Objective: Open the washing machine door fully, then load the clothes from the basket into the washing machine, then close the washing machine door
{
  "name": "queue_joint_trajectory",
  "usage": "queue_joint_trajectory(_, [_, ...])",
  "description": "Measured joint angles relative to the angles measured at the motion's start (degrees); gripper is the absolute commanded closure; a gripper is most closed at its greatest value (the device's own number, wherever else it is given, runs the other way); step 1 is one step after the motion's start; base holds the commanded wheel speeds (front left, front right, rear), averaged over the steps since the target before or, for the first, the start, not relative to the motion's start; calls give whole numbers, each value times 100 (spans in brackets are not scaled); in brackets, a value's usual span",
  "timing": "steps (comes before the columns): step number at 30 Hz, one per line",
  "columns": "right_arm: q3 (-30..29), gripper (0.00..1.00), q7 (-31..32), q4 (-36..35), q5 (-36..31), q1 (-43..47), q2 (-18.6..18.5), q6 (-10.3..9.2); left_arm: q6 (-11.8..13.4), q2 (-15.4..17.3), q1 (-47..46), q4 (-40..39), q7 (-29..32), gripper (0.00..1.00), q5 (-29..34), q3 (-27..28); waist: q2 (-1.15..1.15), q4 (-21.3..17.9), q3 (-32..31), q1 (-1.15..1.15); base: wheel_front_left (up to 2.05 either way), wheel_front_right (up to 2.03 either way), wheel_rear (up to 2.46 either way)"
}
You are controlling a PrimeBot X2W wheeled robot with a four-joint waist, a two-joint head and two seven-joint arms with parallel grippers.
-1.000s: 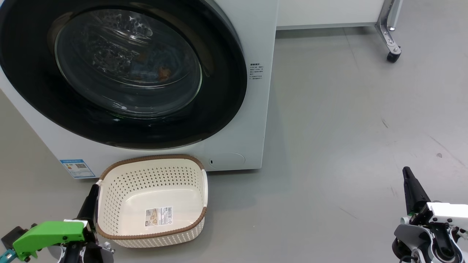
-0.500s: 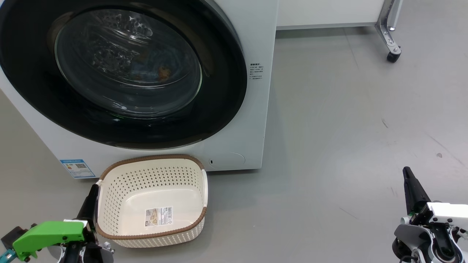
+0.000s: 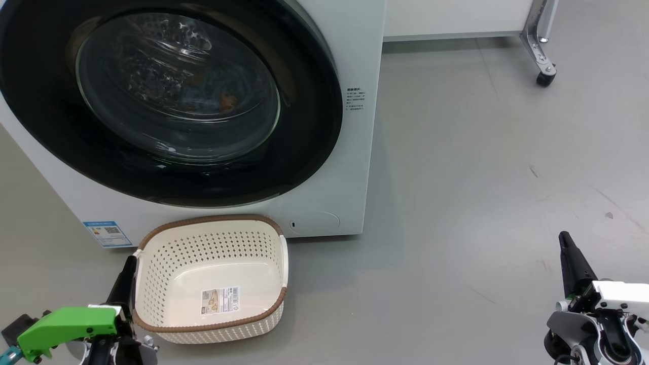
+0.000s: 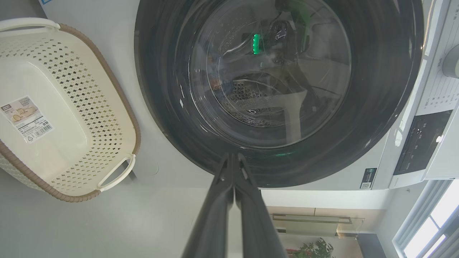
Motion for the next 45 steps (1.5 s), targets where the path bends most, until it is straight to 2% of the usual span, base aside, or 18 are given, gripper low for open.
queue_joint_trajectory(45, [-20,100,3,0,0,0,3,1,0,-9,0,0,1,100,0,14,0,0,0,0,0,0,0])
